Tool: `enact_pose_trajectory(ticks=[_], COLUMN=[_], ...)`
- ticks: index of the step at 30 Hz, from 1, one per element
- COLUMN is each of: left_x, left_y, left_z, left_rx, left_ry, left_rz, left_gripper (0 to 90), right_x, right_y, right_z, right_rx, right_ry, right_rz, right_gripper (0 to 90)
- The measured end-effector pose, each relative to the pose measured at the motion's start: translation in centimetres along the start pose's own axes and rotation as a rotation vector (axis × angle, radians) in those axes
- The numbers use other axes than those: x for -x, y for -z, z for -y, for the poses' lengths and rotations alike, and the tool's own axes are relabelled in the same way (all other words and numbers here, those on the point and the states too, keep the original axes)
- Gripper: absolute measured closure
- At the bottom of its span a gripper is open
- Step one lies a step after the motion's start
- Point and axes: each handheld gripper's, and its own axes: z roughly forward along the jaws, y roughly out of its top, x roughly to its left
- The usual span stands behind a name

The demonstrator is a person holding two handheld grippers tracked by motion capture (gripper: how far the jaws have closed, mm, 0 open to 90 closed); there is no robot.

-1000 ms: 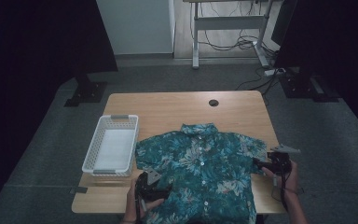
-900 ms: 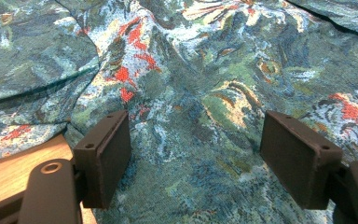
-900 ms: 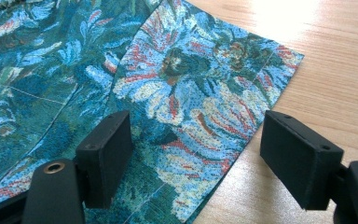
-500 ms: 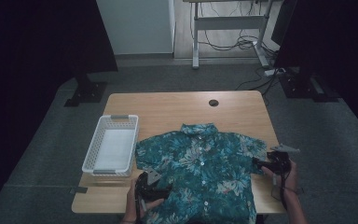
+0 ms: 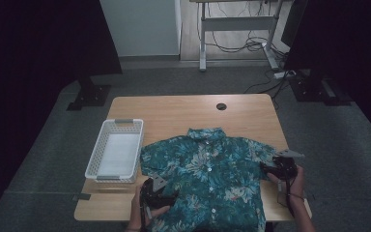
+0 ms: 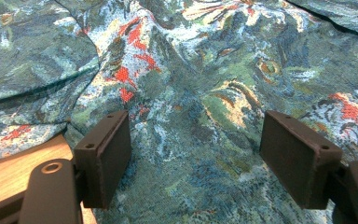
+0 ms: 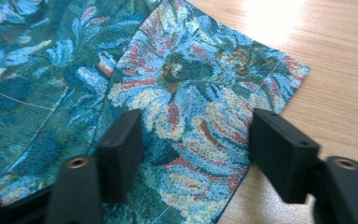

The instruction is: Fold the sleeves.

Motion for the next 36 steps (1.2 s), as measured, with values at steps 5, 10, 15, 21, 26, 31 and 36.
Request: enact_pose_trajectory(ticks=[5, 10, 15, 21, 26, 31, 36], left_x=[0.0, 0.0, 0.0, 0.0, 0.0, 0.0, 0.0], left_y=[0.0, 0.0, 0.0, 0.0, 0.0, 0.0, 0.0], left_z=[0.0, 0.0, 0.0, 0.0, 0.0, 0.0, 0.0], left_rx=[0.0, 0.0, 0.0, 0.0, 0.0, 0.0, 0.0], left_ry=[0.0, 0.0, 0.0, 0.0, 0.0, 0.0, 0.0], left_rz=[0.0, 0.0, 0.0, 0.0, 0.0, 0.0, 0.0], left_gripper=[24.6, 24.6, 24.6, 24.6, 24.6, 24.6, 24.6], right_x=[-0.42, -0.77, -0.87, -0.88, -0.71, -0.73, -0.81], right_y=[0.02, 0.01, 0.01, -0.02, -0.01, -0.05, -0.05], right_z=[-0.1, -0.18, -0.28, -0.31, -0.28, -0.27, -0.24], right_rx=[0.002, 0.002, -0.004, -0.003, 0.0, 0.004, 0.006], right_ry=[0.004, 0.009, 0.006, 0.002, -0.017, -0.02, -0.019], right_rz=[0.02, 0.016, 0.013, -0.001, -0.001, -0.004, -0.002], right_gripper=[53.2, 62.5, 69.4, 77.0, 82.1, 84.8, 85.9])
